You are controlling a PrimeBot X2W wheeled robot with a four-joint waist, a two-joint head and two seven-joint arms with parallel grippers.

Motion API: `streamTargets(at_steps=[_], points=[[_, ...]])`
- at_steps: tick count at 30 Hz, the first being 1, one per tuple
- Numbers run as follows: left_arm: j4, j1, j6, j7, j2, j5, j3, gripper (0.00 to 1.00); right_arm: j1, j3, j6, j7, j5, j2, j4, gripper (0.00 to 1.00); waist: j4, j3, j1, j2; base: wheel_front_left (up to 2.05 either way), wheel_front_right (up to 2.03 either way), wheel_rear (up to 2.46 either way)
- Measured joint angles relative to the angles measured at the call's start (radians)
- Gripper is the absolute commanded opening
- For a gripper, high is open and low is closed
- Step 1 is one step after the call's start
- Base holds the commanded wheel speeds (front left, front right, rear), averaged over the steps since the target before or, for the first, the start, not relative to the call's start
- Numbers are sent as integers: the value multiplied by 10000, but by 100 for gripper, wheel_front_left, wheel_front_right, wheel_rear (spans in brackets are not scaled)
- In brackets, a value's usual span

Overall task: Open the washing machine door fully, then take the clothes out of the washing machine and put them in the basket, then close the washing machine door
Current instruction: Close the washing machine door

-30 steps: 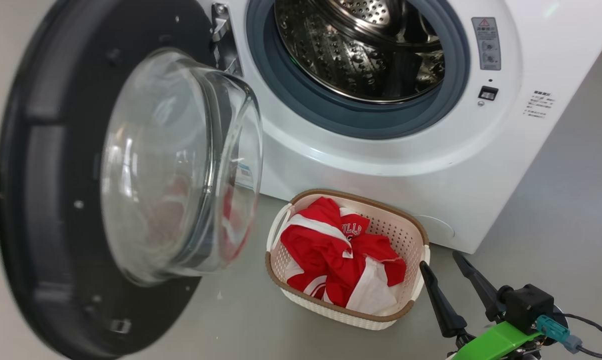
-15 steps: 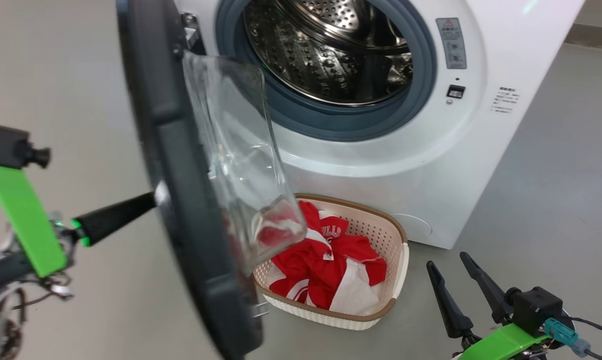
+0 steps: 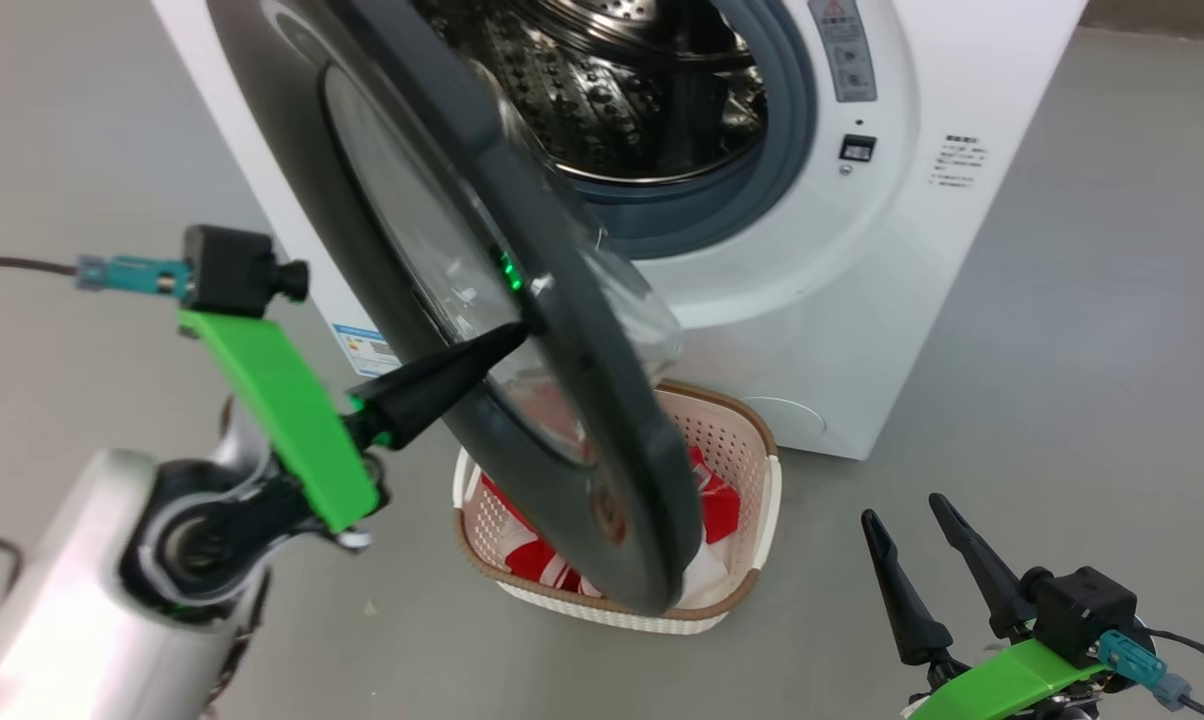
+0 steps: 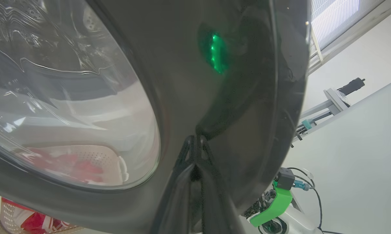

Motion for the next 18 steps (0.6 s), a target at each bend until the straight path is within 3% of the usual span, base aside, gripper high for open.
streamTargets(at_steps=[7,8,18], points=[[757,-735,-2,-1937,-201,0,-1162,0,-58,12,0,0,-17,102,-2,100,-475,162,0,0,0,0,0],[1070,-1091,-2,-2913,-159,-46,-1714,0,-114,13,0,0,-90,127,-19,100,-778,257,0,0,0,0,0],[1931,-2123,-2,-5055,115,-324,-2974,0,-129,-228,0,0,-105,360,-188,100,-1523,609,0,0,0,0,0]])
